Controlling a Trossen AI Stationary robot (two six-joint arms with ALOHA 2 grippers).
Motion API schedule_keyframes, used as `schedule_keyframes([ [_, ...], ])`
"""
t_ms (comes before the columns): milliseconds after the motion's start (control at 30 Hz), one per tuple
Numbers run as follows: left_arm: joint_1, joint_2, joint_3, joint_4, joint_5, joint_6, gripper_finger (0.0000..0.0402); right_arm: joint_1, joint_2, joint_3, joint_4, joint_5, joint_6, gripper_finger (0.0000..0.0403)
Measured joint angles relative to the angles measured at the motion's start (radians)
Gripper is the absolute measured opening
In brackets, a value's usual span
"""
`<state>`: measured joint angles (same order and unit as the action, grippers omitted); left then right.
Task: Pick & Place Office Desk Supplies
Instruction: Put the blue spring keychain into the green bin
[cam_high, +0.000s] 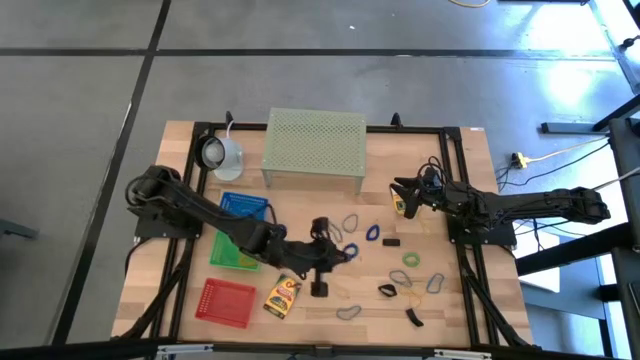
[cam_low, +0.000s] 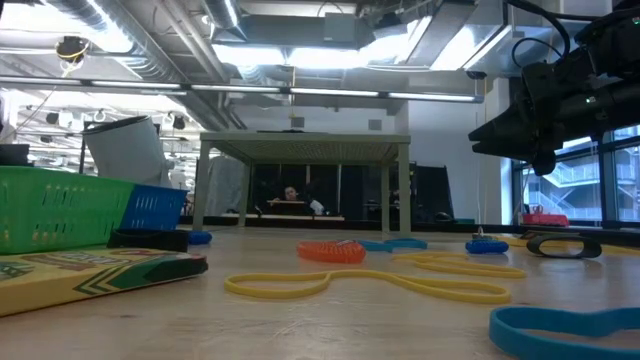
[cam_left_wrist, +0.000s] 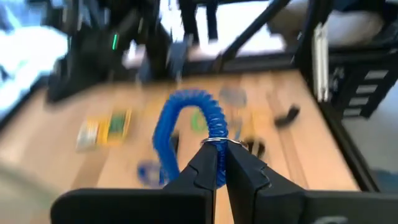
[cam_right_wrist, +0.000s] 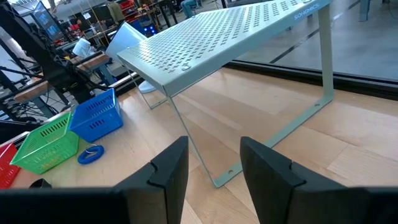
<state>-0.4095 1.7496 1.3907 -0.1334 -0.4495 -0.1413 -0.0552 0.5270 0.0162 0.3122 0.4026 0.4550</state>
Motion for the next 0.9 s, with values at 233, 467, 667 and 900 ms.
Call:
schedule_keyframes([
  [233, -0.002, -0.089, 0.0, -0.465, 0.033, -0.308, 0.0013, 0.0, 0.0, 0.0, 0.0, 0.0, 0.0, 0.0146],
  [467, -0.023, -0.127, 0.0, -0.905, 0.161, -0.547, 0.0013, 0.0, 0.0, 0.0, 0.0, 0.0, 0.0, 0.0146],
  [667, -0.069, -0.12, -0.033, -1.168, 0.176, -0.735, 0.0013, 0.0, 0.0, 0.0, 0.0, 0.0, 0.0, 0.0146],
  [900, -0.108, -0.12, -0.184, -1.147, 0.322, -0.751, 0.0013, 0.0, 0.0, 0.0, 0.0, 0.0, 0.0, 0.0146],
])
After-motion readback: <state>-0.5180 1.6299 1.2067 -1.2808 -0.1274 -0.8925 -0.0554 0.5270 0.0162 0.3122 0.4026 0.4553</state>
